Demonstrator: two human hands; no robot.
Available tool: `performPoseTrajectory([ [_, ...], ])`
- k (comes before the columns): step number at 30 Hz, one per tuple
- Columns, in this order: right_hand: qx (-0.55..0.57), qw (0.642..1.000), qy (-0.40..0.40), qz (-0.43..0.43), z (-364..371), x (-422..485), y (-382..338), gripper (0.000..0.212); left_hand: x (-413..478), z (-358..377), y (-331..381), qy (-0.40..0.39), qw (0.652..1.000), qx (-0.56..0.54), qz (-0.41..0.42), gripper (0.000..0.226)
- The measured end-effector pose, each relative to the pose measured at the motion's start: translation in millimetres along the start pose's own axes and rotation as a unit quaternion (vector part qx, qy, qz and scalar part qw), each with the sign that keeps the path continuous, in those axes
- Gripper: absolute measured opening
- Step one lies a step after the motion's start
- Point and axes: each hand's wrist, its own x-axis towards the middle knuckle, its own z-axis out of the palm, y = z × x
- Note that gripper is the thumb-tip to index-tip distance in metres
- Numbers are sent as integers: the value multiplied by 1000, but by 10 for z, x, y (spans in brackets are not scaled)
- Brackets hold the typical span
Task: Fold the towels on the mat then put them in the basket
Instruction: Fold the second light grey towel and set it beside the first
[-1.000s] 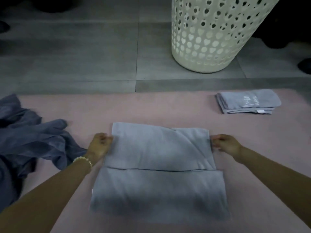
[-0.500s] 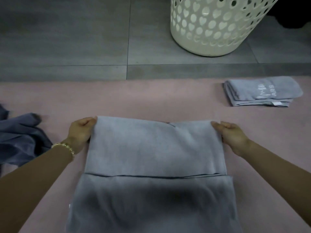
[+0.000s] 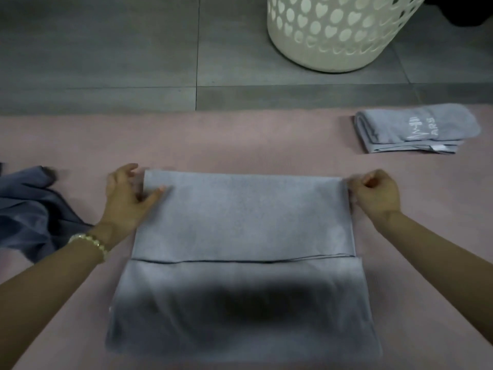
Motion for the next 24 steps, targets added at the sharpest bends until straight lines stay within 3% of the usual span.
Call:
performPoseTrajectory([
  [2,-10,990,-97,-100,-99,-217,-83,26,-286,-28,85,-68,986,65,136,50],
  [5,-61,926,-329,-174,-147,-663,-112,17,-668,-99,153,-294,942,37,159,46],
  [8,-211,847,-456,-171,-209,-952,29,30,-851,-143,59,-342,892,204,212,56],
  [11,-330,784,-512,-121,-368,-1042,95,52,-942,-276,106,-370,863,311,147,77],
  [13,-277,794,-539,-58,-509,-1034,109,46,-951,-416,93,-404,876,261,24,70],
  [15,-105,836,-537,35,-666,-1038,126,37,-970,-608,81,-416,901,77,-92,70],
  [17,81,841,-522,117,-805,-1044,156,53,-1036,-758,92,-402,888,-133,-180,69],
  [20,178,843,-491,133,-872,-1001,152,81,-1083,-837,100,-321,874,-300,-208,80],
  [24,186,885,-415,98,-763,-791,-100,80,-847,-720,232,-249,889,-339,-180,70],
])
